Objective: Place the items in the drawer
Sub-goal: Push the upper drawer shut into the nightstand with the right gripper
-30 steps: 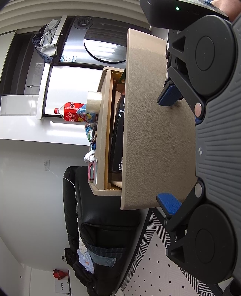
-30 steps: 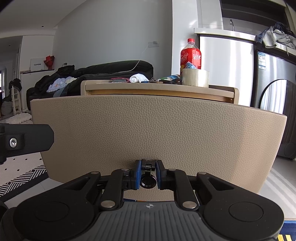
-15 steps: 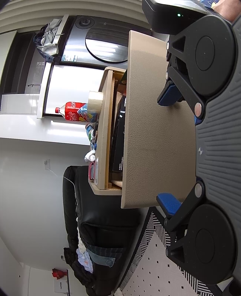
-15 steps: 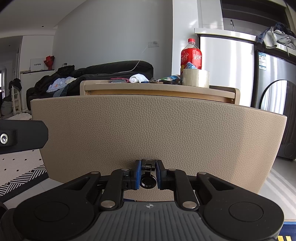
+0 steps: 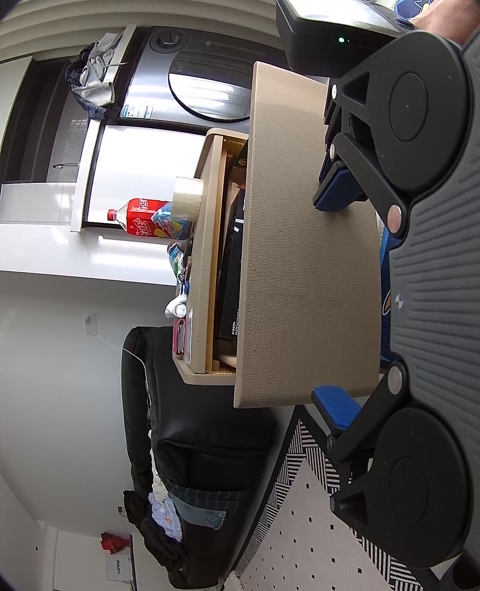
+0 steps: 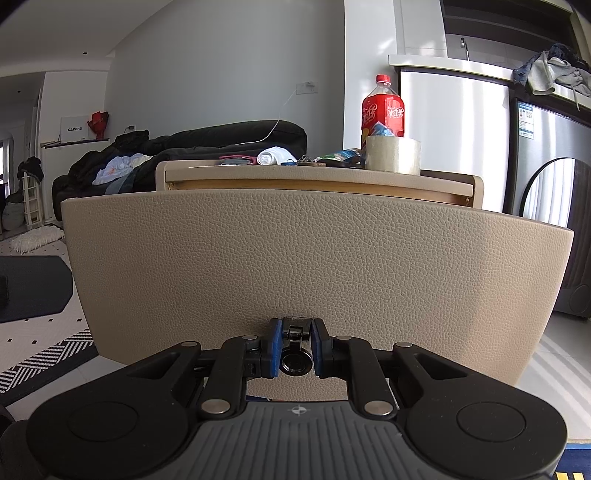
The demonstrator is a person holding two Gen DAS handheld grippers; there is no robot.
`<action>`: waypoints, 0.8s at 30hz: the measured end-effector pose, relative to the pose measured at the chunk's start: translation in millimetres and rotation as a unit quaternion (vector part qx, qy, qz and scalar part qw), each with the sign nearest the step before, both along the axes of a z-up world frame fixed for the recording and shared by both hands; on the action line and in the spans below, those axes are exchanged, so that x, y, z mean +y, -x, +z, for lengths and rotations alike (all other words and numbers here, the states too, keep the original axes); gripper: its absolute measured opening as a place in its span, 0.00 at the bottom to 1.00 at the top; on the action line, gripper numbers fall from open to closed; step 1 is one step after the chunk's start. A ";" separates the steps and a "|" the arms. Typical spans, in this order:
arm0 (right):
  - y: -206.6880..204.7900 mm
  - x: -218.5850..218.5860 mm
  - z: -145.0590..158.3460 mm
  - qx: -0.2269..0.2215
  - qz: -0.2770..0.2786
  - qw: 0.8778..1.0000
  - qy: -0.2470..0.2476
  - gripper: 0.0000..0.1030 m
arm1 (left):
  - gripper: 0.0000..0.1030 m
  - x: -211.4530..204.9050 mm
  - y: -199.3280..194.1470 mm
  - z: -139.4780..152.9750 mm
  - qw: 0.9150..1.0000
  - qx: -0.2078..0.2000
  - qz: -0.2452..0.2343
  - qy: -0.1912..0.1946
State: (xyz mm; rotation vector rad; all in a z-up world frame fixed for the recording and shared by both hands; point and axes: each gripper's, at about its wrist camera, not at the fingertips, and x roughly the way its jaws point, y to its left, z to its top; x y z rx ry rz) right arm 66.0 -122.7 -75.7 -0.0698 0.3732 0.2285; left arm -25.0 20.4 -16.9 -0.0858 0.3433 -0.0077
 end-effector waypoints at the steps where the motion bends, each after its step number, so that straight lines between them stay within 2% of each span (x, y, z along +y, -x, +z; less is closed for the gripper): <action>1: -0.9 -0.2 0.1 0.000 0.000 1.000 0.000 0.18 | 1.00 -0.1 0.2 0.1 1.000 0.000 0.000 0.000; 24: -28.1 -2.0 -1.8 0.001 0.002 1.000 -0.008 0.18 | 1.00 6.5 -4.4 11.8 1.000 -0.006 0.005 -0.001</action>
